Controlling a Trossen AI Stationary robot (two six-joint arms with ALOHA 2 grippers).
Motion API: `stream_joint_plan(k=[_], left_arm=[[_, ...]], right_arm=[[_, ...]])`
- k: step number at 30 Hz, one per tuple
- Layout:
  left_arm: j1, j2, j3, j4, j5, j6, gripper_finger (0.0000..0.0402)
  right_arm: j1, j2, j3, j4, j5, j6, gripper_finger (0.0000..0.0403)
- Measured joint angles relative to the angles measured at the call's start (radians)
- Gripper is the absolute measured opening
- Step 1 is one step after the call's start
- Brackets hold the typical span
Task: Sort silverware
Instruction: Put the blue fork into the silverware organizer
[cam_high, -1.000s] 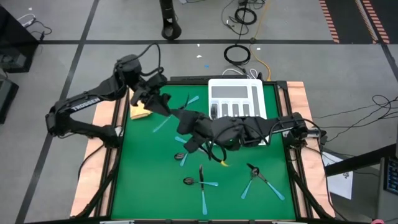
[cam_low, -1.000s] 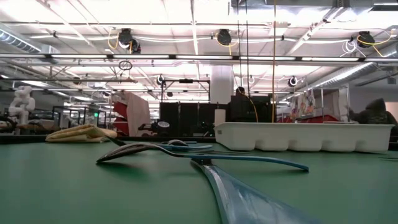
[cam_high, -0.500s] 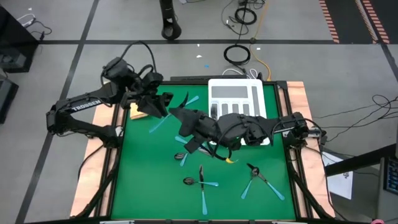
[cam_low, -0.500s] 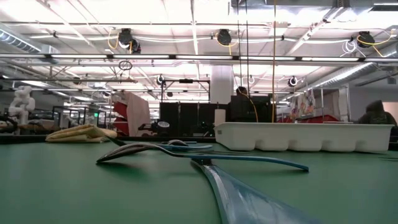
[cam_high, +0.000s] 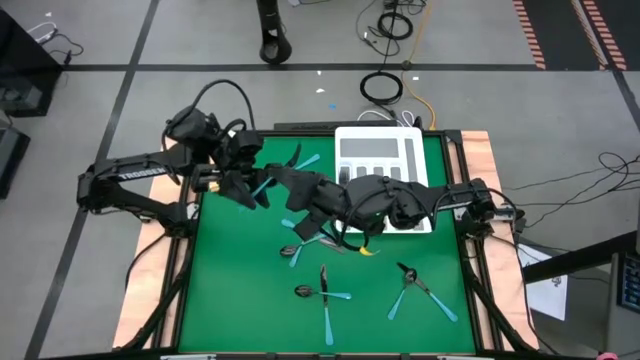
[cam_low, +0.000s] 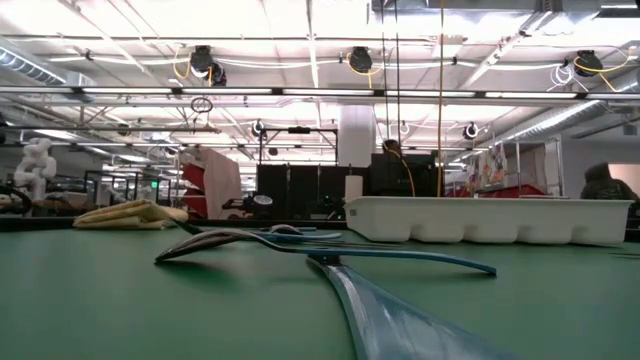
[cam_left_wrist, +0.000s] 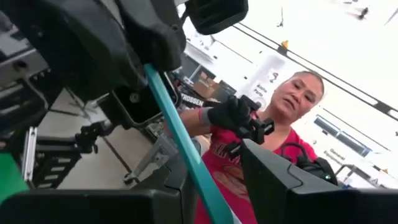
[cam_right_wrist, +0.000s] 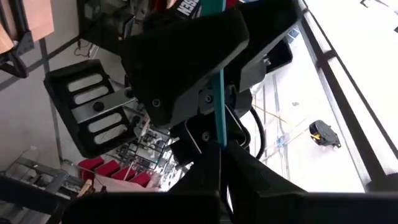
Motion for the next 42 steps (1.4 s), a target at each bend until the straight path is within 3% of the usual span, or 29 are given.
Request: stream_joint_plan(k=[4, 11, 20, 29, 33, 37, 42], left_arm=[[-0.004, 0.0, 0.0, 0.052, -0.001, -0.02, 0.01], [-0.004, 0.018, -0.003, 0.034, -0.002, -0.029, 0.0012], [0.002, 0.059, -0.002, 0.057, 0.001, 0.02, 0.0004], [0.083, 0.053, 0.003, 0.072, -0.049, 0.049, 0.0001], [0.138, 0.055, 0.002, 0.056, -0.072, 0.048, 0.0001], [0.196, 0.054, 0.002, 0.051, -0.141, 0.065, 0.0001], [0.246, 0.072, 0.002, 0.024, -0.191, 0.125, 0.0]], right_arm=[[0.001, 0.0, 0.002, 0.0, -0.043, 0.012, 0.0], [0.001, -0.001, 0.003, -0.009, -0.049, -0.019, 0.0], [0.001, -0.002, 0.002, -0.017, -0.025, 0.056, 0.0008], [0.006, -0.025, -0.001, -0.027, 0.089, 0.274, 0.0119], [0.011, -0.047, -0.001, -0.024, 0.197, 0.364, 0.0166], [0.009, -0.08, -0.001, -0.064, 0.329, 0.503, 0.0186], [0.009, -0.146, 0.0, -0.202, 0.433, 0.697, 0.018]])
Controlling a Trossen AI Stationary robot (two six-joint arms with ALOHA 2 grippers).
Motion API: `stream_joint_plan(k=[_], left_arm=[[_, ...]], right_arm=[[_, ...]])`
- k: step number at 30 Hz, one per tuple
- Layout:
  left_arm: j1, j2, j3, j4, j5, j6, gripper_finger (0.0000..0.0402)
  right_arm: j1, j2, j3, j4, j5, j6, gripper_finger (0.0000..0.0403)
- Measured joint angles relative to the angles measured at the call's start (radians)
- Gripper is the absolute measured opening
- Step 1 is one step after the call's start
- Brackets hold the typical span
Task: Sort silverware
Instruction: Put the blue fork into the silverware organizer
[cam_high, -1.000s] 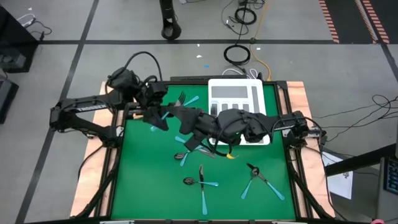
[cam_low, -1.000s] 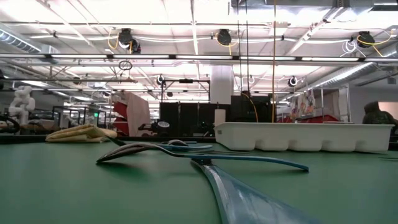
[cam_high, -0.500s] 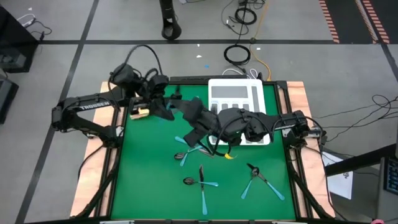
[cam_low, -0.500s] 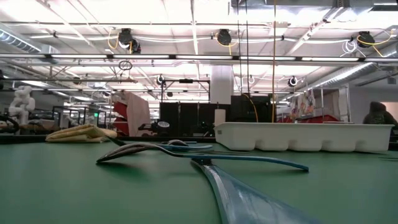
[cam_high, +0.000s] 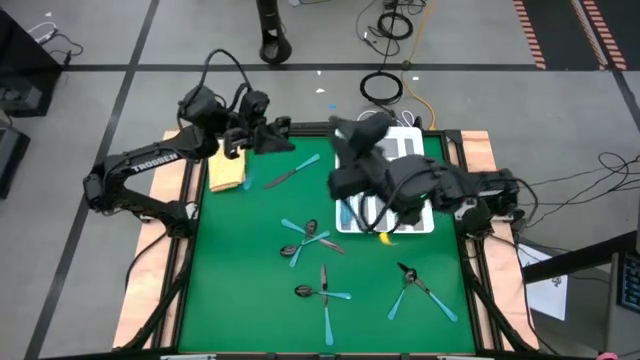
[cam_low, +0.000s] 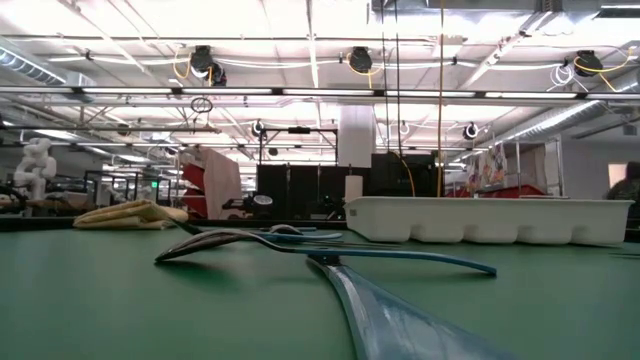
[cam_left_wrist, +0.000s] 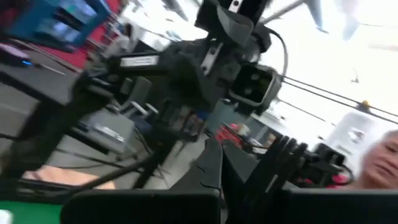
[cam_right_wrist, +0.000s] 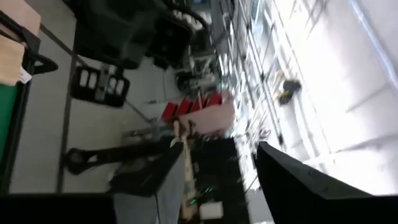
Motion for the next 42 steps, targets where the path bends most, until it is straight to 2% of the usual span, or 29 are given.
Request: stream_joint_plan(k=[3, 6, 8, 10, 12, 14, 17, 21, 29, 35, 39, 42], left_arm=[[0.032, 0.015, 0.0, -0.053, -0.066, 0.05, 0.0], [0.068, 0.033, 0.0, -0.156, -0.186, 0.067, 0.0], [0.092, 0.051, -0.001, -0.201, -0.269, 0.065, 0.0], [0.108, 0.075, -0.002, -0.183, -0.315, 0.037, 0.0], [0.115, 0.096, -0.002, -0.123, -0.333, 0.006, 0.0], [0.111, 0.113, -0.002, -0.058, -0.355, -0.026, 0.0], [0.093, 0.144, -0.002, 0.037, -0.388, -0.038, 0.0], [0.073, 0.165, -0.002, 0.077, -0.442, -0.005, 0.0], [0.071, 0.153, -0.002, 0.155, -0.466, 0.041, 0.0], [0.075, 0.123, -0.002, 0.172, -0.465, 0.04, 0.0], [0.075, 0.122, -0.002, 0.231, -0.458, 0.034, 0.0], [0.076, 0.122, -0.002, 0.263, -0.458, 0.015, 0.0]], right_arm=[[0.0, -0.044, 0.0, -0.12, 0.025, 0.147, 0.0173], [0.0, -0.097, 0.0, -0.311, -0.031, 0.454, 0.0168], [-0.019, -0.136, 0.001, -0.47, -0.198, 0.793, 0.0167], [-0.063, -0.165, 0.002, -0.595, -0.463, 1.121, 0.0167], [-0.113, -0.169, 0.003, -0.669, -0.668, 1.344, 0.0167], [-0.14, -0.154, -0.008, -0.692, -0.751, 1.476, 0.0167], [-0.152, -0.126, -0.062, -0.635, -0.773, 1.568, 0.0167], [-0.172, -0.085, -0.129, -0.452, -0.861, 1.618, 0.0167], [-0.244, -0.083, -0.235, -0.211, -0.874, 1.642, 0.0167], [-0.34, -0.094, -0.236, -0.177, -0.878, 1.668, 0.0167], [-0.402, -0.083, -0.237, -0.062, -1.019, 1.712, 0.0167], [-0.426, -0.082, -0.247, -0.053, -1.038, 1.726, 0.0167]])
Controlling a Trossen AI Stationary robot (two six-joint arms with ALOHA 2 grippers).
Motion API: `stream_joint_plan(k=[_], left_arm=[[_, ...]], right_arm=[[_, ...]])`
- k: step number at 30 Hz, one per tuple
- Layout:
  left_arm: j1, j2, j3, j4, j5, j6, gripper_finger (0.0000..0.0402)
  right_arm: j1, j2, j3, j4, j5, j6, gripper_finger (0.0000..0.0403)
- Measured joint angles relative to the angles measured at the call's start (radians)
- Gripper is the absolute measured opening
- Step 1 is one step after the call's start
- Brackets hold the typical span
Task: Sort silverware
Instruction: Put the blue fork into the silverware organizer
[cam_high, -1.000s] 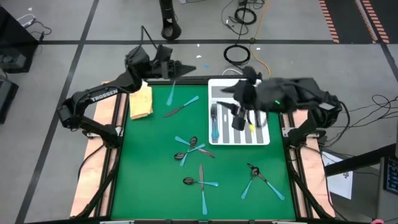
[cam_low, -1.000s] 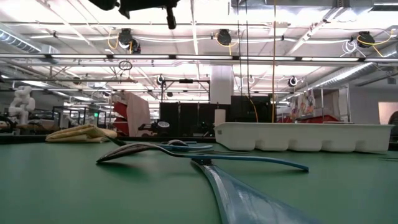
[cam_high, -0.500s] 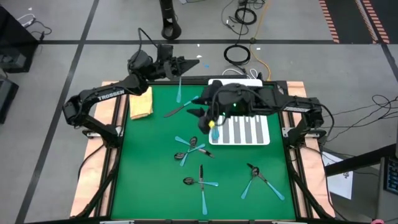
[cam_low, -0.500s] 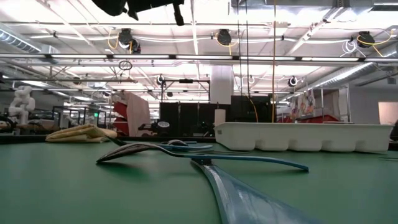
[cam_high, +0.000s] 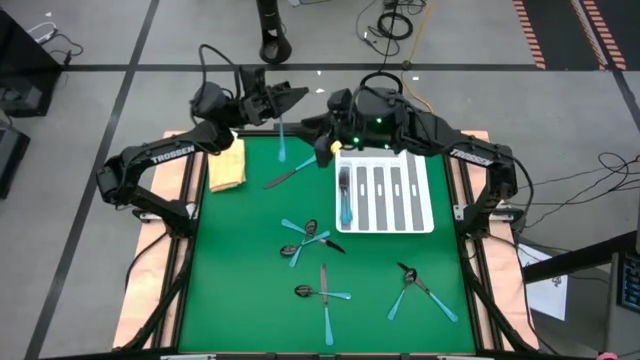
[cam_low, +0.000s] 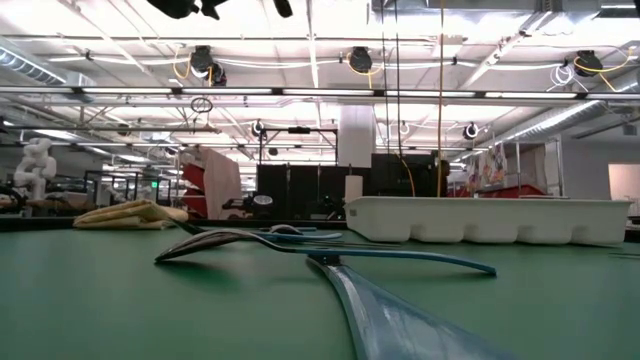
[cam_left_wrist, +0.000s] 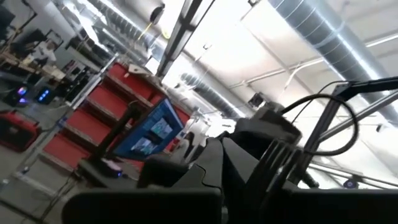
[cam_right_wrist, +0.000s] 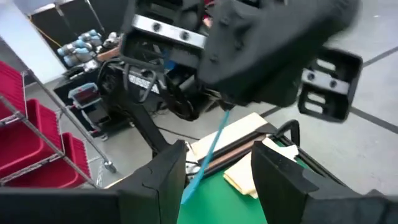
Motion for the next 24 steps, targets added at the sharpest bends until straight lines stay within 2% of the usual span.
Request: stream_joint_plan(k=[6, 10, 12, 19, 24], left_arm=[[0.01, 0.0, 0.0, 0.035, 0.0, -0.002, 0.0], [0.01, -0.001, 0.0, 0.041, 0.001, -0.002, 0.0], [0.012, 0.0, 0.0, 0.033, 0.001, -0.002, 0.0], [0.016, 0.0, 0.0, 0.044, 0.003, -0.003, 0.0], [0.016, 0.0, 0.0, 0.074, 0.032, -0.062, 0.0]], right_arm=[[-0.02, -0.001, -0.106, 0.104, -0.065, 0.03, 0.0167], [-0.039, 0.004, -0.217, 0.302, -0.169, 0.08, 0.0167], [-0.046, 0.004, -0.251, 0.365, -0.172, 0.089, 0.0167], [-0.088, 0.0, -0.267, 0.378, -0.207, 0.068, 0.0167], [-0.113, 0.0, -0.267, 0.383, -0.292, 0.033, 0.0167]])
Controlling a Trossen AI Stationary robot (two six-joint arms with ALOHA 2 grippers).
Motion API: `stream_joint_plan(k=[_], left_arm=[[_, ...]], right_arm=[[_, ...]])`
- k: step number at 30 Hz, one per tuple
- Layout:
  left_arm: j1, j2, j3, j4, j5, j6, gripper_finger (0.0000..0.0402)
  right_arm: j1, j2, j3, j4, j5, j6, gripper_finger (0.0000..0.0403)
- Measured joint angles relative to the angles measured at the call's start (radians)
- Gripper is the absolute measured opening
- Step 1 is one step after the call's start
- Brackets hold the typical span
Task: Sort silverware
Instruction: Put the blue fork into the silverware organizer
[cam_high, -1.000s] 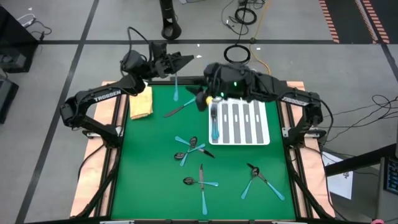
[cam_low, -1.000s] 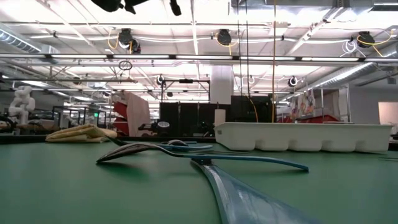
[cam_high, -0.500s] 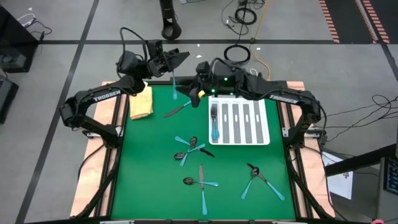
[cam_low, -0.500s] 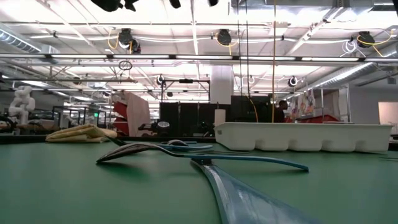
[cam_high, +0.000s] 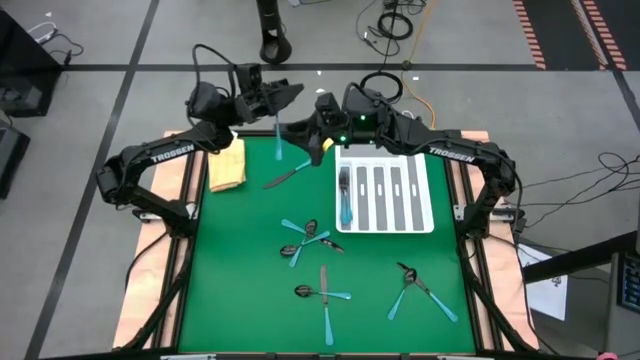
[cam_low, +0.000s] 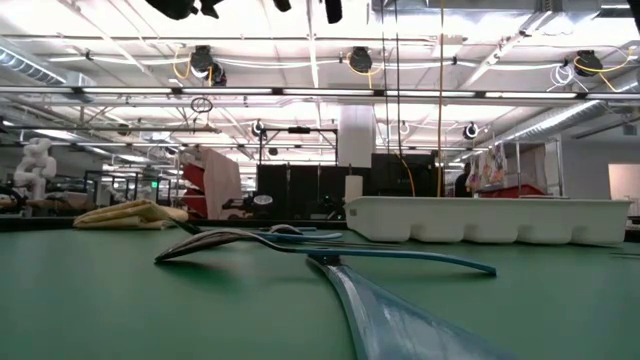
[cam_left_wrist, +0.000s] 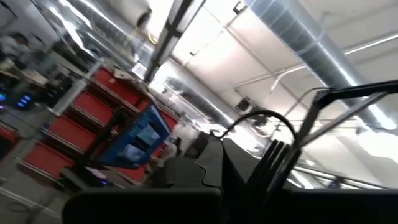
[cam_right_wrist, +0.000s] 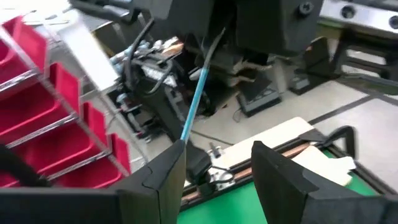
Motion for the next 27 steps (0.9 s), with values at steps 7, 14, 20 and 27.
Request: stream_joint_plan(k=[7, 14, 20, 27], left_arm=[[0.002, 0.0, 0.0, -0.027, 0.107, -0.044, 0.0], [0.008, 0.005, 0.0, -0.055, 0.156, -0.097, 0.0], [0.007, 0.007, 0.0, 0.105, 0.171, -0.169, 0.0], [0.015, 0.007, 0.0, -0.008, 0.065, -0.106, 0.0]], right_arm=[[-0.051, 0.0, 0.0, 0.036, -0.216, 0.002, 0.0167], [-0.076, 0.0, 0.0, -0.003, -0.245, -0.003, 0.0167], [-0.119, -0.005, 0.0, -0.014, -0.253, -0.022, 0.0167], [-0.163, -0.032, 0.0, -0.073, -0.31, -0.002, 0.0167]])
